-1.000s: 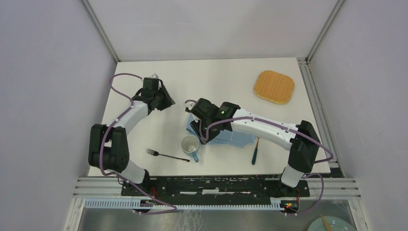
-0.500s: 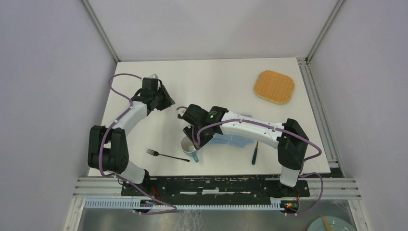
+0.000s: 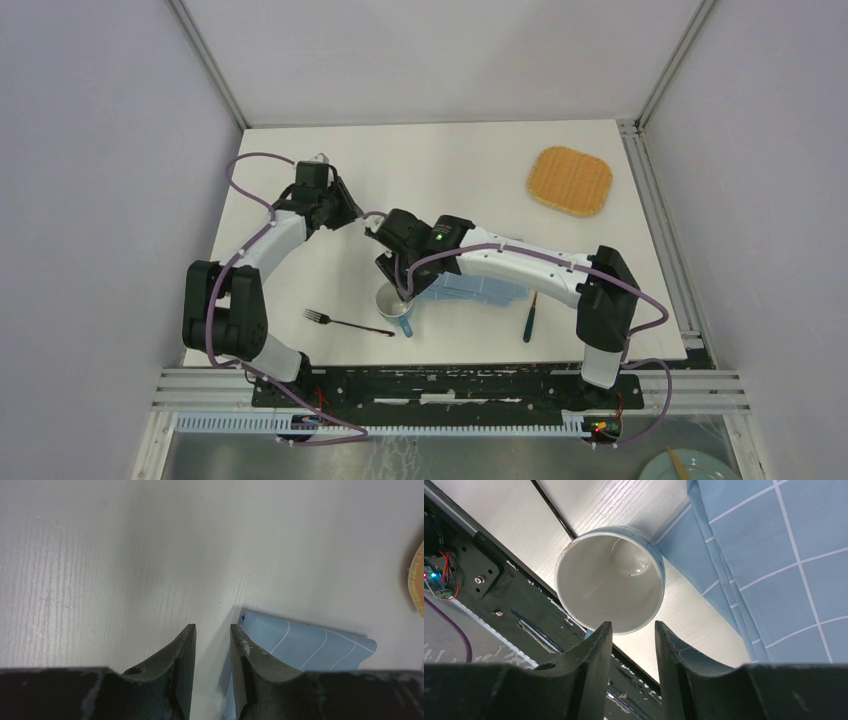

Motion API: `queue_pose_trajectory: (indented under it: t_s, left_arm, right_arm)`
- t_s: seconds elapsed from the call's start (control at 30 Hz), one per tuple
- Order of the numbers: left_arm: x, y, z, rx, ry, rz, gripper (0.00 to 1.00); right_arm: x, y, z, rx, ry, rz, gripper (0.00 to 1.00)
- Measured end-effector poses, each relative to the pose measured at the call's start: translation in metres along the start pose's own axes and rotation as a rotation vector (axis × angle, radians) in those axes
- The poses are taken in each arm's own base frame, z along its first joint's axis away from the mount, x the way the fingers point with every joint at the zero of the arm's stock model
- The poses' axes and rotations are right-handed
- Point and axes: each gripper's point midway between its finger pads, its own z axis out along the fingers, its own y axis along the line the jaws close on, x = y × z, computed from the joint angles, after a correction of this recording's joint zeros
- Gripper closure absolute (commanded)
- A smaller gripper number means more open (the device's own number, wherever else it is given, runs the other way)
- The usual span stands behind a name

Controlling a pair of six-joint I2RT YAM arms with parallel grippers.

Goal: Set the dinner table for one person
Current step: Pick up the cup at the center of the board.

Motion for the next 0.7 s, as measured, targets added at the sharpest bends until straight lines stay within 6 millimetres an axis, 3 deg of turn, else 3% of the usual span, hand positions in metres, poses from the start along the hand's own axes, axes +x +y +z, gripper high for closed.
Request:
queue_pose_trajectory:
  t_s: [0.43, 0.7]
  left_arm:
    - [0.0, 0.0, 0.0, 0.0, 0.001, 0.0, 0.62]
    - [-0.001, -0.001, -0.001, 0.003, -0.003, 0.0, 0.62]
  right_arm:
    - [-0.007, -0.005, 0.018, 0.02, -0.022, 0.0, 0.57]
    - [0.011, -0.016, 0.045, 0.042, 0.029, 0.008, 0.59]
